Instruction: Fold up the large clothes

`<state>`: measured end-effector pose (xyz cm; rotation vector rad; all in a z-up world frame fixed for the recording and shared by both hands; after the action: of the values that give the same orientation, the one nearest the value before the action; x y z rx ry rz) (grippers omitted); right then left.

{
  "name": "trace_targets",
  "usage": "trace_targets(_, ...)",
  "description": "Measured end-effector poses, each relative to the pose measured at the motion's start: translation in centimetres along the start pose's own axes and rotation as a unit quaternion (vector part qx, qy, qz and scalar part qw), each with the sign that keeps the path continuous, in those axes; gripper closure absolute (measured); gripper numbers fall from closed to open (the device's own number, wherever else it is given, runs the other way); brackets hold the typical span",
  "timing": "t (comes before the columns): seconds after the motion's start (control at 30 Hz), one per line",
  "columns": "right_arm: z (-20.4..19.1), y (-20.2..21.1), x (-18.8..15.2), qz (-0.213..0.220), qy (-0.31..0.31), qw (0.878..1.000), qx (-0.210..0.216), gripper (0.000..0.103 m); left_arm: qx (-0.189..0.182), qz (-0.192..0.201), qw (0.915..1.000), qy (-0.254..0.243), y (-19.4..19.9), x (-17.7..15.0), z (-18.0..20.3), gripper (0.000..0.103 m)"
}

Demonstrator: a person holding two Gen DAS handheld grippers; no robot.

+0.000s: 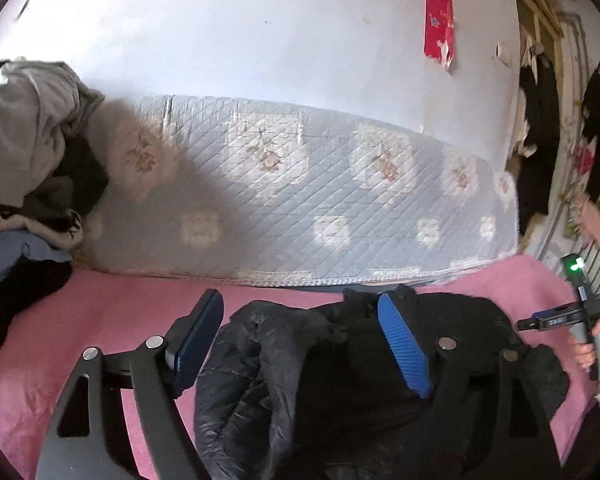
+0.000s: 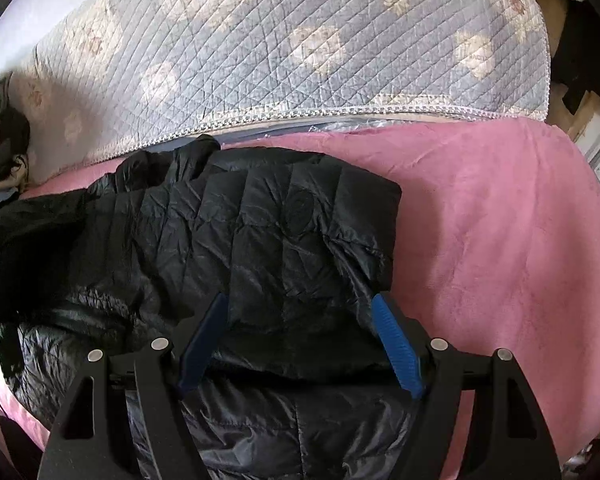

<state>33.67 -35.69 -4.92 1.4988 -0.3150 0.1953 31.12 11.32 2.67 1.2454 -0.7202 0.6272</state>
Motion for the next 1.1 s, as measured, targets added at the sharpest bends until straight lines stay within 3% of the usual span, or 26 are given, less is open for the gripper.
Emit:
trace_targets(0.07, -0.3, 0.0, 0.0, 0.005, 0.007, 1.000, -0.005, 0.026, 0.036, -0.020, 0.9991, -0.003, -2.0, 0.1, 0.1, 0.018)
trace_targets(0.2, -0.7, 0.4, 0.1, 0.010, 0.011, 1.000, -0.006, 0.026, 0.098, -0.150, 0.9835, 0.020, -8.2, -1.2, -1.3, 0.016)
trace_targets(0.23, -0.7, 0.6, 0.1, 0.011, 0.010, 1.000, -0.003, 0.026, 0.090, -0.157, 0.9830, 0.031, -9.2, -1.6, -1.5, 0.018)
trace_targets(0.3, -0.7, 0.8, -0.2, 0.011, 0.015, 1.000, 0.002, 0.026, 0.045, -0.159, 0.9846, 0.058, -10.4, -2.2, -1.5, 0.037)
trace_targets(0.37, -0.6, 0.9, -0.3, 0.013, 0.023, 1.000, 0.005, 0.026, -0.021, -0.159, 0.9852, 0.060, -11.1, -2.4, 0.1, 0.080)
trace_targets(0.4, -0.5, 0.9, -0.3, 0.015, 0.023, 1.000, 0.004, 0.026, -0.040, -0.159, 0.9851, 0.051, -11.1, -2.6, 1.1, 0.089)
trace_targets(0.47, -0.3, 0.7, -0.2, 0.019, 0.016, 1.000, 0.005, 0.026, -0.073, -0.161, 0.9842, 0.009, -10.6, -3.5, 4.2, 0.090)
trace_targets(0.57, -0.2, -0.5, -0.3, -0.003, 0.001, 0.999, 0.040, 0.026, -0.125, -0.152, 0.9786, -0.060, -8.3, -5.8, 9.4, 0.090)
trace_targets(0.67, -0.7, -1.0, -0.5, -0.016, -0.003, 0.998, 0.066, 0.026, -0.131, -0.145, 0.9710, -0.137, -5.6, -7.8, 13.3, 0.089)
trace_targets(0.73, -1.6, -0.4, -0.4, -0.012, 0.004, 0.998, 0.064, 0.026, -0.110, -0.138, 0.9701, -0.166, -4.9, -8.2, 14.2, 0.079)
trace_targets(0.77, -2.0, -0.2, -0.3, -0.008, 0.005, 0.998, 0.063, 0.026, -0.096, -0.148, 0.9705, -0.164, -5.2, -8.6, 14.1, 0.064)
trace_targets(0.8, -2.7, 0.3, -0.1, 0.000, 0.008, 0.998, 0.066, 0.026, -0.084, -0.160, 0.9713, -0.154, -5.7, -8.8, 13.7, 0.042)
trace_targets(0.83, -3.5, 0.5, 0.1, 0.005, 0.012, 0.998, 0.069, 0.026, -0.072, -0.166, 0.9734, -0.141, -6.2, -8.8, 13.1, 0.032)
trace_targets(0.87, -4.6, 0.5, 0.2, 0.006, 0.018, 0.997, 0.071, 0.026, -0.054, -0.162, 0.9775, -0.123, -6.4, -8.6, 12.2, 0.027)
trace_targets(0.93, -7.4, 0.0, 0.2, 0.000, 0.034, 0.996, 0.085, 0.026, -0.023, -0.141, 0.9848, -0.099, -6.1, -7.8, 10.7, 0.027)
trace_targets(1.03, -11.0, -1.1, 0.8, 0.009, 0.043, 0.992, 0.115, 0.026, -0.028, -0.120, 0.9903, -0.063, -4.8, -6.3, 8.5, 0.020)
trace_targets(1.1, -14.1, -2.2, 1.8, 0.025, 0.066, 0.991, 0.110, 0.026, -0.011, -0.113, 0.9930, -0.031, -4.4, -5.4, 6.2, 0.019)
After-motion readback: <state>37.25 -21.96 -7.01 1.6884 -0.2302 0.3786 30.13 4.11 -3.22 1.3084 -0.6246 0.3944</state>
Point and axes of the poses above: each gripper's, at about its wrist camera, not at the fingertips, and y roughly against the way its jaws point, z to its right, x to its top, the point moved 8 cm from there along -y, roughly the way its jaws point, and after that the axes turned 14 degrees about -z, right-handed, at the moved point
